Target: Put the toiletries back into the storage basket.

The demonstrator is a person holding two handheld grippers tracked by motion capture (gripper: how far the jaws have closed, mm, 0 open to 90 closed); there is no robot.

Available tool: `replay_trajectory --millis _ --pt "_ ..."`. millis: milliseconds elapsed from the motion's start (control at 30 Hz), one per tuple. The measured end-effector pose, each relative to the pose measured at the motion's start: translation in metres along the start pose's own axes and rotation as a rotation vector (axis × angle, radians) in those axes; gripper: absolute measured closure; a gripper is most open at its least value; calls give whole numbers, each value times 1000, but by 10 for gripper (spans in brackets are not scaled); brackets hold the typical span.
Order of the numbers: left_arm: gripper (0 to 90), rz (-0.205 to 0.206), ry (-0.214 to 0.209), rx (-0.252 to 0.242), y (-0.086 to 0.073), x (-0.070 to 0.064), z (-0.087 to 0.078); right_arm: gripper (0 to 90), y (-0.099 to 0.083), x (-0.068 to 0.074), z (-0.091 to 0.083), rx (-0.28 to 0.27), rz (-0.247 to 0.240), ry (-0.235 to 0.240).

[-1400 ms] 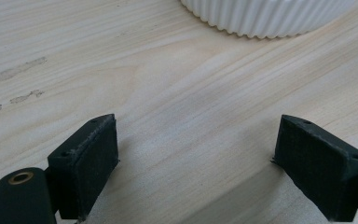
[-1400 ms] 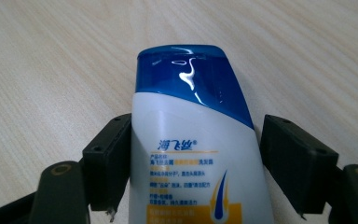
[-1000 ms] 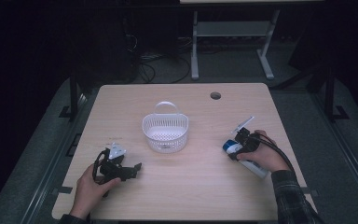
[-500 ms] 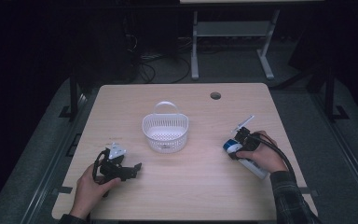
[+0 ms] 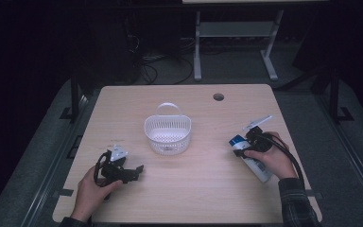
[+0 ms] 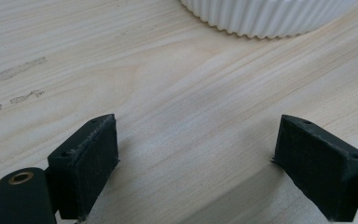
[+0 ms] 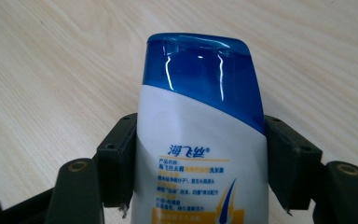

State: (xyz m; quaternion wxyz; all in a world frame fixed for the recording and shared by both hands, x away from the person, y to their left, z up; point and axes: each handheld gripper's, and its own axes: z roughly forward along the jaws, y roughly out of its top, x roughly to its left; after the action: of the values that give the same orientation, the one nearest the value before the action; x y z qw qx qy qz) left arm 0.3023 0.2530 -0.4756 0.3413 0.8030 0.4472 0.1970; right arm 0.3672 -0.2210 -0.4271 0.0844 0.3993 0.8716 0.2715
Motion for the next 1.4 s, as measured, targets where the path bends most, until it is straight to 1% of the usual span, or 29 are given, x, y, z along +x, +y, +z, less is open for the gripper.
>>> replay_trajectory --millis 100,167,367,433,667,833,1200,1267,1300,1333,1367,1400 --pt "126 -1 0 -3 0 0 0 346 -3 0 -6 -50 12 9" --pt "126 -1 0 -4 0 0 0 346 -4 1 -10 -66 16 5" --pt "126 -1 0 -4 0 0 0 347 -9 1 -23 -156 46 13" --pt "126 -1 1 -4 0 0 0 347 -10 1 -26 -171 49 10" --pt "126 -1 0 -4 0 0 0 348 -12 1 -38 -249 72 14" --pt "126 -1 0 -4 0 0 0 349 -13 0 -45 -314 94 45" --pt "126 -1 0 -4 0 0 0 348 -16 -2 -56 -444 104 51" --pt "126 -1 0 -4 0 0 0 347 -17 -2 -57 -454 101 49" --pt "126 -1 0 -4 0 0 0 347 -17 -2 -58 -475 96 48" --pt "126 -1 0 -4 0 0 0 347 -17 -2 -58 -475 96 48" --pt "126 -1 0 -4 0 0 0 346 -17 -2 -59 -504 100 56" --pt "126 -1 0 -5 0 0 0 346 -17 -2 -59 -513 101 57"
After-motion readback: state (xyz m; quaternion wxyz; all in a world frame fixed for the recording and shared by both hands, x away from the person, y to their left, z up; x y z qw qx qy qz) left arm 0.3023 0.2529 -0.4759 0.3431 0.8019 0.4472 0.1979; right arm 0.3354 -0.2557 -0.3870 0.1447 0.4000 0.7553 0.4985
